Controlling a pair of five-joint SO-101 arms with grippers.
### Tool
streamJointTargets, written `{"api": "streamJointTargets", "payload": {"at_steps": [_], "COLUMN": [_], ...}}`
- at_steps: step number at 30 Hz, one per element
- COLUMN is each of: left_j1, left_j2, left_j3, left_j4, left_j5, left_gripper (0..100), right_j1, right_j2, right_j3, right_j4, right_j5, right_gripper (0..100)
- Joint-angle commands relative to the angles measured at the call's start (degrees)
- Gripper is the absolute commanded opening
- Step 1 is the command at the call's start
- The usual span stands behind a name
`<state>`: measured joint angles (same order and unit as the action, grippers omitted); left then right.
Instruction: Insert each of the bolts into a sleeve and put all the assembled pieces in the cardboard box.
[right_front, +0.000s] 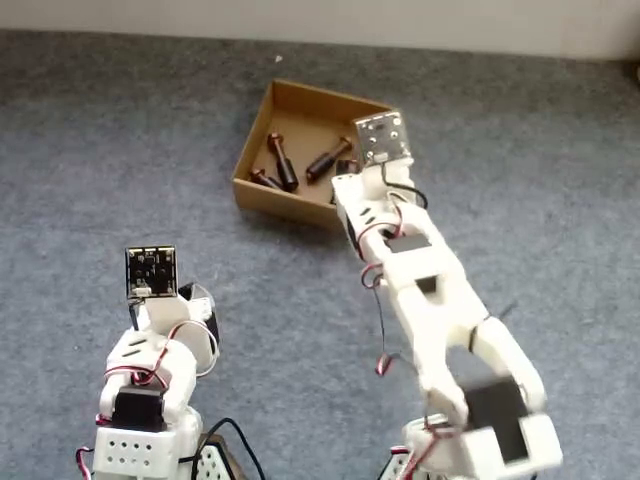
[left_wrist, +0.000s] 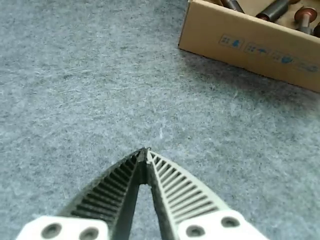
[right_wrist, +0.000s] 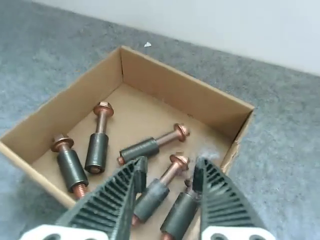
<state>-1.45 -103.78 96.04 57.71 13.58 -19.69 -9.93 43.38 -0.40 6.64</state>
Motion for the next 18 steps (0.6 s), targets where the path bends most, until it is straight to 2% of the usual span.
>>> {"api": "streamJointTargets", "payload": {"at_steps": [1, 3, 7, 18], "left_j1": [-0.7, -0.7, -0.7, -0.7], "left_j2": [0.0, 0.0, 0.0, 0.0], "left_j3": [1.1, 1.1, 1.1, 1.1], "left_j4": [-1.0, -1.0, -1.0, -1.0], "left_j5": [-1.0, -1.0, -1.0, -1.0], "left_gripper": [1, 1, 1, 1], "right_j1": [0.4, 0.4, 0.4, 0.7], "right_j2": [-13.1, -19.4, -31.3, -62.5], "right_j3": [2.7, 6.1, 14.7, 40.4], "right_j4": [6.2, 9.5, 12.8, 13.2], "right_j5": [-0.5, -0.5, -0.5, -0.5], "right_gripper": [6.3, 0.2, 0.6, 0.5]}}
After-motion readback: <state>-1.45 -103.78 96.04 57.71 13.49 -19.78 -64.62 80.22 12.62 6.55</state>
